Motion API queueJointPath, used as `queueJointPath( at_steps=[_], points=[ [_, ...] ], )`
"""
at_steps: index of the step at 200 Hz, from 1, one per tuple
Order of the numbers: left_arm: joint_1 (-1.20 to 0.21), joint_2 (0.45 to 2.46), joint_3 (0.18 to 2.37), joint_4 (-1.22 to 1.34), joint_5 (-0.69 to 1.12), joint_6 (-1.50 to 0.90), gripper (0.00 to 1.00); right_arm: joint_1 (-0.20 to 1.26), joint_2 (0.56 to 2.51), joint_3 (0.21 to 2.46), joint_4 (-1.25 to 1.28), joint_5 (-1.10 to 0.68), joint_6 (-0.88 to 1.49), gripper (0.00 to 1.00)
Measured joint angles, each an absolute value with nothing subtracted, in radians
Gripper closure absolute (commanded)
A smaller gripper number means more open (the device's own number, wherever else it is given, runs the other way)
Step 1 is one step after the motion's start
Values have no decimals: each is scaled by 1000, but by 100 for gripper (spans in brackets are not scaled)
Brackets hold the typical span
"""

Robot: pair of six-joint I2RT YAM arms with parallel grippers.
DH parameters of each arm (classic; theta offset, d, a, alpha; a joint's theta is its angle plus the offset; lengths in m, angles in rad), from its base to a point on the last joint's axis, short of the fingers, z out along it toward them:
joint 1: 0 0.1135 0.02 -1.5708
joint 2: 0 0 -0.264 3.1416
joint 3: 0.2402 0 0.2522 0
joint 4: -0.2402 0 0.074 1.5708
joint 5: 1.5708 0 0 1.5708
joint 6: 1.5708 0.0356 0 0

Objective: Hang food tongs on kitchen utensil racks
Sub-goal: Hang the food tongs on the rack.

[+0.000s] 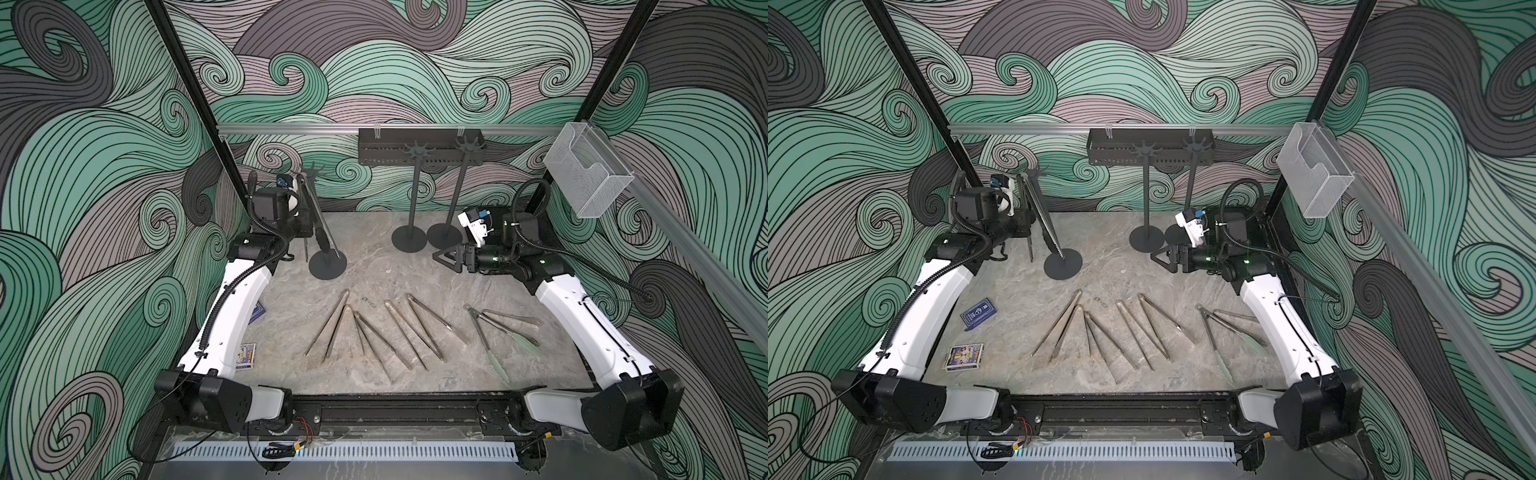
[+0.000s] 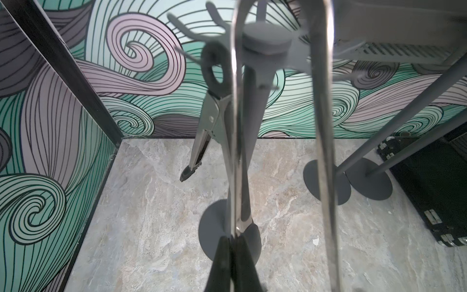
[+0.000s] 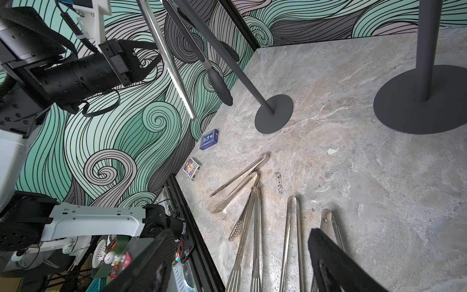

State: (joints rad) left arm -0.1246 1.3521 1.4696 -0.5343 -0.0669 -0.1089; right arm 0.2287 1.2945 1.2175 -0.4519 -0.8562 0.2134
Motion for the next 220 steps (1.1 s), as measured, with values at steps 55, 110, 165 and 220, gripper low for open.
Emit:
queueJointPath(
  at_steps=[55, 110, 165, 220],
  points=[
    [-125, 1371, 1429, -512, -67, -102, 100, 225, 1295, 1217, -451, -860, 214, 16],
    [-125, 1375, 1418, -493, -64, -85, 100, 225, 1296, 1217, -445, -861, 217, 16],
    [-125, 1402, 1418, -474, -41, -73, 100, 222, 1297, 1217, -444, -862, 218, 16],
    [-125, 1406, 1418, -469, -29, -70, 91, 218, 1297, 1217, -434, -865, 220, 16]
  ],
)
